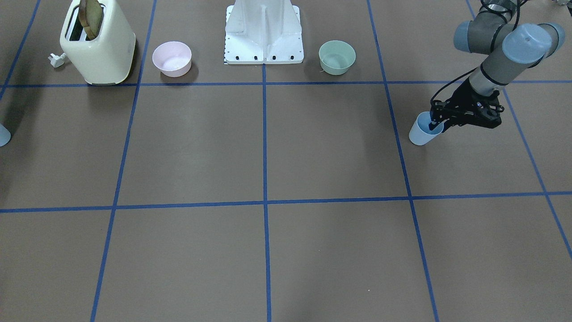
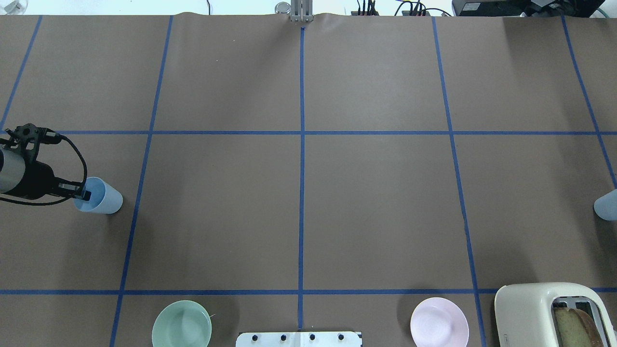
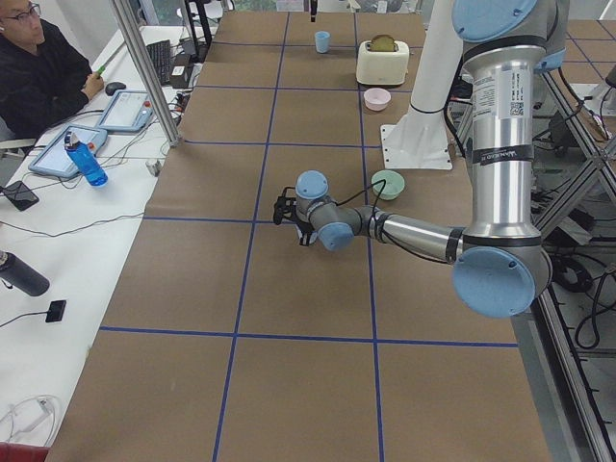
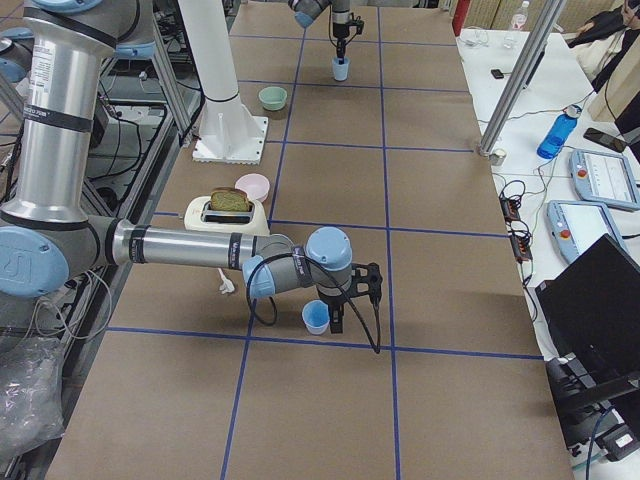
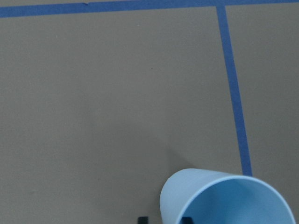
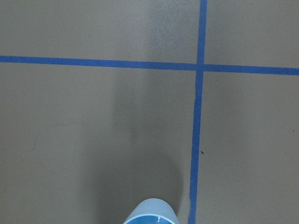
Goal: Stack blue cups with both arms
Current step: 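Lift the light-blue cup with the left gripper and carry it toward the table center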
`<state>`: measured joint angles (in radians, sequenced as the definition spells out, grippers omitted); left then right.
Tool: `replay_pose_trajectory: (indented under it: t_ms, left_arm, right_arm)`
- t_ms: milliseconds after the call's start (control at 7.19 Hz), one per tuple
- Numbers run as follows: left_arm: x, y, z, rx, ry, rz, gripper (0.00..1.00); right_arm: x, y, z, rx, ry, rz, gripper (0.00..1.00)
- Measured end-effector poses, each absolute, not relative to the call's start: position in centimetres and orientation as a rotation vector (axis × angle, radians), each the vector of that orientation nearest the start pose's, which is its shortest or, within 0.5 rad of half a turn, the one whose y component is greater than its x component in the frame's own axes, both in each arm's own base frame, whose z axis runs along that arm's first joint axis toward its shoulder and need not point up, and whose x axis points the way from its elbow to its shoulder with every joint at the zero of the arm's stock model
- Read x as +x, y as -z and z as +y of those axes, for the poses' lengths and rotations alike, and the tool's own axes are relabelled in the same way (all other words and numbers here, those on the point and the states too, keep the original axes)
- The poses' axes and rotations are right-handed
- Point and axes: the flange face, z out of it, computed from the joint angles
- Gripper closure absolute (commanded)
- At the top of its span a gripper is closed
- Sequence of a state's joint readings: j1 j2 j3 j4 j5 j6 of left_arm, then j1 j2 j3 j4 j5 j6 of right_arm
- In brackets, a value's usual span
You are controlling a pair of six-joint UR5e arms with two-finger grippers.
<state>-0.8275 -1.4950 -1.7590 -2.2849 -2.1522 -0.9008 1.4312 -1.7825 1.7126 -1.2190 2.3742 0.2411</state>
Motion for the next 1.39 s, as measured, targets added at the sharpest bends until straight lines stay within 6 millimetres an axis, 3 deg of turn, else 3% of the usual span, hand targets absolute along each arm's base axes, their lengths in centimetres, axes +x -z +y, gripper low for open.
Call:
replay_pose_trajectory:
  t_ms: [278, 556, 834, 1113, 1391]
  left_arm:
    - [27.7, -51.3, -41.3, 0.127, -0.113, 0.991, 1.00]
    - [29.2, -48.1, -42.7, 0.097, -0.129, 1.032, 1.00]
    - [31.6, -40.5, -45.6, 0.071, -0.116, 1.021, 1.00]
    - [33.1, -32.4, -47.2, 0.038, -0.074, 1.009, 1.00]
    - [34.5, -27.5, -48.4, 0.014, -0.020, 1.023, 1.00]
  right_arm:
    - [0.3, -64.5, -42.1, 0.109, 0.018, -0.832, 0.00]
    - [0.3, -65.5, -42.0, 0.094, 0.016, -0.827, 0.00]
    - [0.2, -66.8, -41.7, 0.072, 0.011, -0.821, 0.00]
    - [-0.1, -67.4, -41.4, 0.055, 0.008, -0.821, 0.00]
    - [-1.0, -67.8, -41.2, 0.035, 0.022, -0.822, 0.00]
